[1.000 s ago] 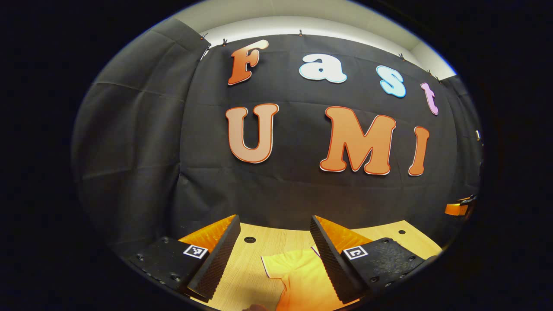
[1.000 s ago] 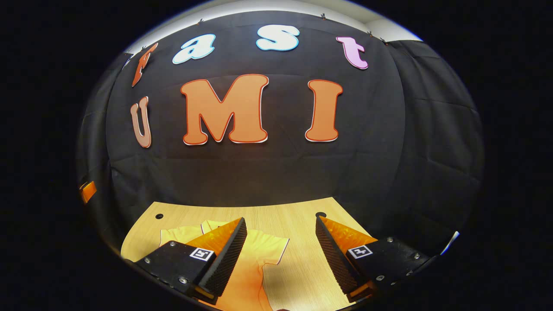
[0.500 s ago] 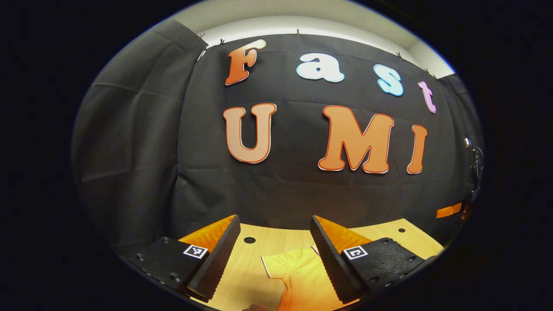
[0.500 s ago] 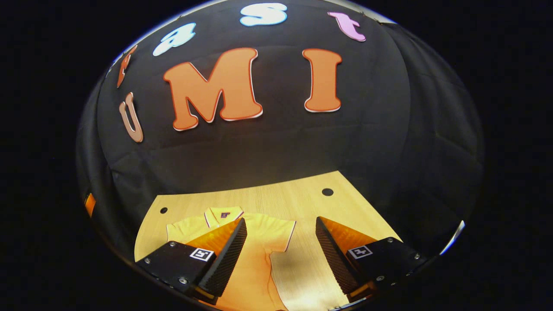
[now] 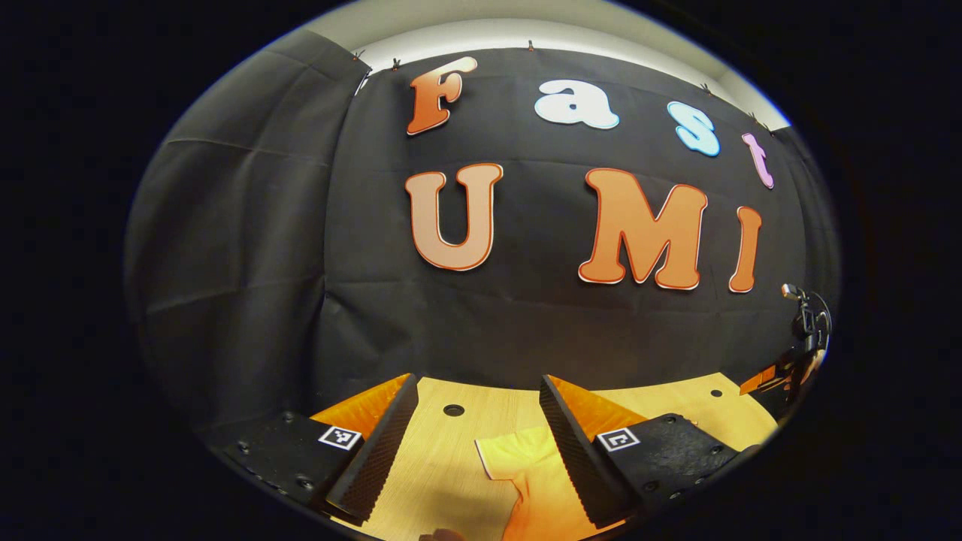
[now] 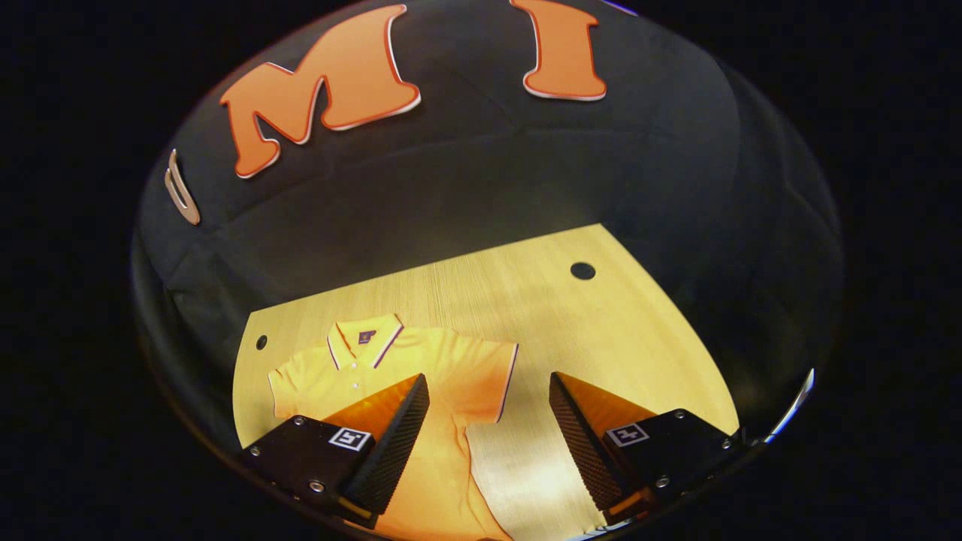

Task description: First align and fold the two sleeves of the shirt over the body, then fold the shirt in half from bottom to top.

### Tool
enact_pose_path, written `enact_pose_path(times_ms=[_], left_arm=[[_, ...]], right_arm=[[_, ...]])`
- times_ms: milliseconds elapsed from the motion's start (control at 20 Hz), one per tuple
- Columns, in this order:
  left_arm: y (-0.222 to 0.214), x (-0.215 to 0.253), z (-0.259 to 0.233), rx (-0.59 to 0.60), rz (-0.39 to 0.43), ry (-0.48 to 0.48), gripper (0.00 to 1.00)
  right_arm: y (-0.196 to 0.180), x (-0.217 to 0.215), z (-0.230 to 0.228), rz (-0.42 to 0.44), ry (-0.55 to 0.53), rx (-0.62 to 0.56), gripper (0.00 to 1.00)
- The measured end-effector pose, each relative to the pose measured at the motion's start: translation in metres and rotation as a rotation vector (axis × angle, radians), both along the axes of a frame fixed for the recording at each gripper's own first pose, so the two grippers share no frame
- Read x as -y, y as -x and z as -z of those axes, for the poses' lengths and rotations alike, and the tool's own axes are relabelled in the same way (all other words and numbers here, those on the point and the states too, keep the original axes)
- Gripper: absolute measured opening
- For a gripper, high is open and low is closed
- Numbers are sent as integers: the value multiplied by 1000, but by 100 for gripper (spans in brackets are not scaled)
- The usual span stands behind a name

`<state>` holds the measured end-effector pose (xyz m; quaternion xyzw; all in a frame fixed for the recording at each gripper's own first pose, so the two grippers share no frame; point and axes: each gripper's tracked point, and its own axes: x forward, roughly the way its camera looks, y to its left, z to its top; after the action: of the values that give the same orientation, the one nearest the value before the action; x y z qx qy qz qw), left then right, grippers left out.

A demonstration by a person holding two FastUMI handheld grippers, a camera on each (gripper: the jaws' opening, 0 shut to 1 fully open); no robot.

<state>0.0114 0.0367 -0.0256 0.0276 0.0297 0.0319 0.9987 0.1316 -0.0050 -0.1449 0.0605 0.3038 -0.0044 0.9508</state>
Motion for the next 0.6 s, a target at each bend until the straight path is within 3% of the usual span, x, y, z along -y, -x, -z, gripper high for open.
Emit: enact_pose_path(times_ms=[300, 600], left_arm=[[-30, -5, 25, -65, -18, 8, 98], [-54, -6, 44, -115, -40, 7, 98]], right_arm=[[-50, -11, 54, -3, -46, -159, 98], [-86, 2, 130, 40, -26, -362, 99]])
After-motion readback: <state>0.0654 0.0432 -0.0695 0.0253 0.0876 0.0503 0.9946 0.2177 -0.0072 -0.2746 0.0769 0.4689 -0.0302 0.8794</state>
